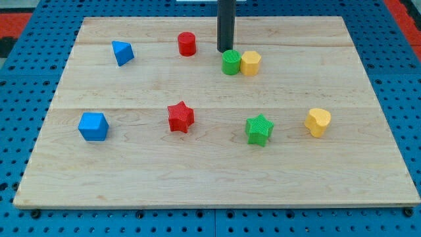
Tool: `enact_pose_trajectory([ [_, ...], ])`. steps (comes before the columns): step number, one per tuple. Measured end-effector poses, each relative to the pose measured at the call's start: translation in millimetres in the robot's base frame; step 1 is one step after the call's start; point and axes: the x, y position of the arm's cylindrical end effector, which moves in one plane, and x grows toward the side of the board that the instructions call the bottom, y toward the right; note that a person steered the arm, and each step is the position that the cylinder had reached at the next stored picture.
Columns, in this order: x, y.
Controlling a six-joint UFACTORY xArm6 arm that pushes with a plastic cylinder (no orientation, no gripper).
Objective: Point at the yellow heart
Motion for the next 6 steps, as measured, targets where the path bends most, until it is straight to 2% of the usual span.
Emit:
enact_pose_trajectory([
  [1, 1, 1],
  [2, -7, 40],
  [3, -2, 118],
  [4, 56, 180],
  [5, 137, 218],
  [6, 199, 220],
])
